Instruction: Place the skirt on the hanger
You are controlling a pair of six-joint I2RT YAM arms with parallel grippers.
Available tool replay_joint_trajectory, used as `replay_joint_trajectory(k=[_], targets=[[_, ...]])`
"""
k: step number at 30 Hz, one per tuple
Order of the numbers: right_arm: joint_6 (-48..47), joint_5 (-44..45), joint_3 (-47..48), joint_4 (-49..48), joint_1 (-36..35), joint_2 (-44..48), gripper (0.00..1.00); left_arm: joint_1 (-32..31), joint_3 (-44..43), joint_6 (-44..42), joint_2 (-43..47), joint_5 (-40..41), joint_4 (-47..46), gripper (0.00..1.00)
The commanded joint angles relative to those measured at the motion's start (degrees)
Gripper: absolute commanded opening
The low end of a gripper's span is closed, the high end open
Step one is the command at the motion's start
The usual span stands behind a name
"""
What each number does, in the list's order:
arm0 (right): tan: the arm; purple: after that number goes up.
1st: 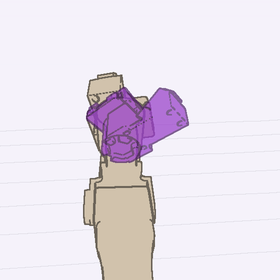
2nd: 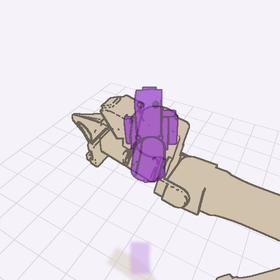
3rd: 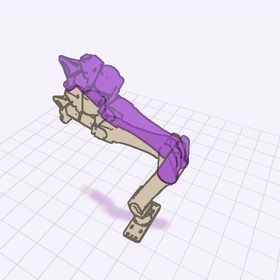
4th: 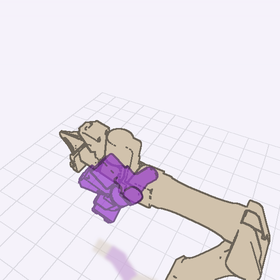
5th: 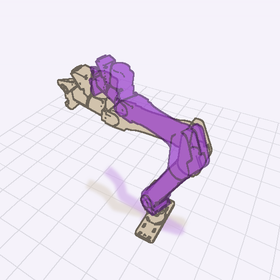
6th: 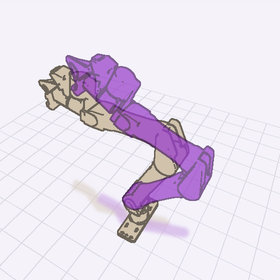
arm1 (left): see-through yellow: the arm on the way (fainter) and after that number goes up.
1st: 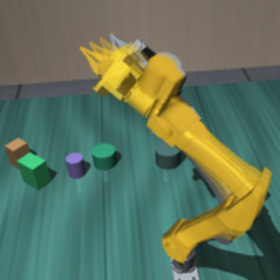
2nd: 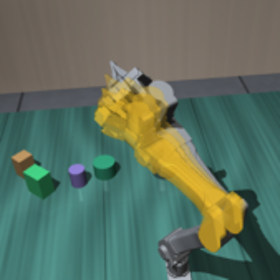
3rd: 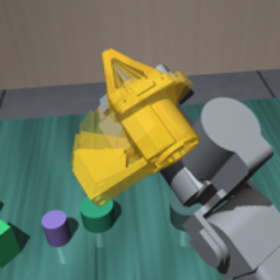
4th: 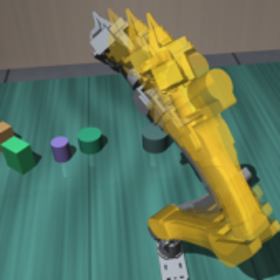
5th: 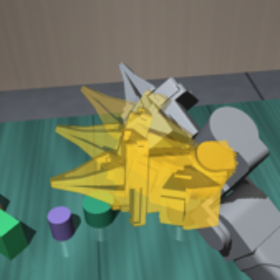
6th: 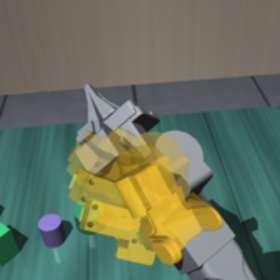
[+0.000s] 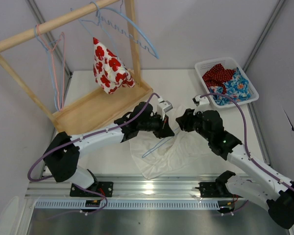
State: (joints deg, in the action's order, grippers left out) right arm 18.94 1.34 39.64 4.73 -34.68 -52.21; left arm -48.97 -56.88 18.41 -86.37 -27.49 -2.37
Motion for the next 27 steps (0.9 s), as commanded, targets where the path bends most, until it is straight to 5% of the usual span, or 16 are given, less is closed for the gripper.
replay_joint_trajectory(k=[1, 4, 7, 9, 10, 16, 22, 27], targets=[[-2.68, 3.84, -0.52, -6.40, -0.66, -0.79, 0.38, -0.51, -2.71, -1.80, -0.29, -0.38, -1.58, 0.00], [-3.91, 5.59, -0.53, -6.40, -0.66, -1.14, 0.24, -0.60, -3.06, -2.07, -0.47, -0.20, -0.62, 0.00], [-5.05, 9.18, -0.18, -5.97, -0.66, -1.67, 0.00, -0.60, -3.67, -2.68, -0.56, 1.46, 1.22, 0.07], [-6.36, 11.04, 0.35, -5.00, -0.66, -1.93, 0.00, -0.60, -5.69, -4.08, -0.73, 6.70, 9.07, 0.22], [-6.81, 11.57, 0.53, -5.00, -0.66, -1.94, 0.00, -0.60, -7.70, -4.52, -0.47, 9.44, 12.53, 0.39], [-8.22, 13.86, 0.27, -3.06, -0.22, -2.02, 0.00, -0.42, -2.72, -2.08, 10.50, 25.53, 21.27, 0.64], [-5.67, 13.16, -0.96, -6.57, 0.31, -4.74, 0.00, -0.25, 6.50, 5.30, 22.73, 29.77, 21.01, 0.70], [-3.65, 13.77, -1.32, -9.21, 1.10, -5.45, 0.00, -0.86, 11.44, 10.66, 22.30, 29.60, 18.03, 0.62]])
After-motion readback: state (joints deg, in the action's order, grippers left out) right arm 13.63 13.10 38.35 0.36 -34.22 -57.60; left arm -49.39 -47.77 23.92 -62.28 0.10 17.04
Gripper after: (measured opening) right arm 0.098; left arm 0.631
